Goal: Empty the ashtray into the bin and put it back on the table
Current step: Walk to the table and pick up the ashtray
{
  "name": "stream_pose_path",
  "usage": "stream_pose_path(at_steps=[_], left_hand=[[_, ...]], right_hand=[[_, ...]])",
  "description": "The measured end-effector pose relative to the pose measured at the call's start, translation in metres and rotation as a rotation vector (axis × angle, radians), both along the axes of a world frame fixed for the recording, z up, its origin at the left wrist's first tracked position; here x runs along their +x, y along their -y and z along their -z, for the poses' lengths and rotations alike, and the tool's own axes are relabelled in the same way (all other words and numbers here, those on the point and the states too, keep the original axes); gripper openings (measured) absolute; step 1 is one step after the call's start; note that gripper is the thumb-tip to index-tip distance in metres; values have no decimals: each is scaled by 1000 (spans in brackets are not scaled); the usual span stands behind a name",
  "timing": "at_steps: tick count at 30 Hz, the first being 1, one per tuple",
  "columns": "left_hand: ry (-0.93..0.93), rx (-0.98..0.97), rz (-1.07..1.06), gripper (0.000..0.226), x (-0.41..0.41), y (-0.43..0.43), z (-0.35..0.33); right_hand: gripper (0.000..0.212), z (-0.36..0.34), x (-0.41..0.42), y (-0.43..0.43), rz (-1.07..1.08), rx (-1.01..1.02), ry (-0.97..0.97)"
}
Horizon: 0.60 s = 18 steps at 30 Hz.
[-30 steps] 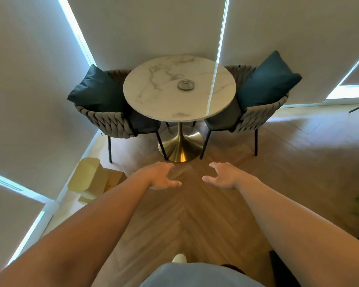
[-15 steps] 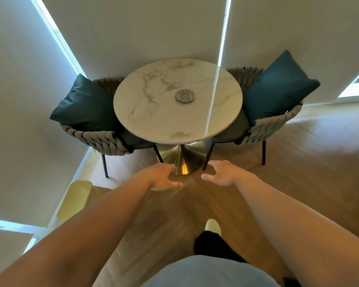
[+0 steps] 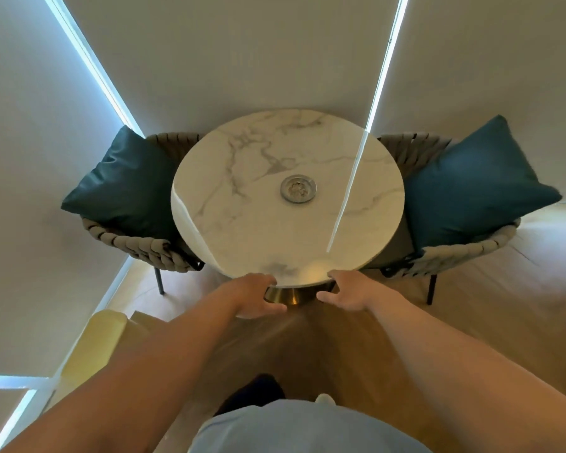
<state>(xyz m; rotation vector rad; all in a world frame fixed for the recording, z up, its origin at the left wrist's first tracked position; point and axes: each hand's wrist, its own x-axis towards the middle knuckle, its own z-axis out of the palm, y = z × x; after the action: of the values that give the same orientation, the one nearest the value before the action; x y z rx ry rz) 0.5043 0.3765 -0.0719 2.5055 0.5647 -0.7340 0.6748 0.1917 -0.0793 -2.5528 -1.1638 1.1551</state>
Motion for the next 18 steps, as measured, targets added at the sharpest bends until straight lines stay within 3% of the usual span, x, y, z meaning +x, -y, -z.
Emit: stream_pose_path(at_steps=[8,18], left_hand=[[-16,-8,70,83,76,-81,16],[0,-1,148,86,157,-191,33]], right_hand=[[83,14,69,-75,-45,-46,7],[73,28,126,-166,105,-53,-11]])
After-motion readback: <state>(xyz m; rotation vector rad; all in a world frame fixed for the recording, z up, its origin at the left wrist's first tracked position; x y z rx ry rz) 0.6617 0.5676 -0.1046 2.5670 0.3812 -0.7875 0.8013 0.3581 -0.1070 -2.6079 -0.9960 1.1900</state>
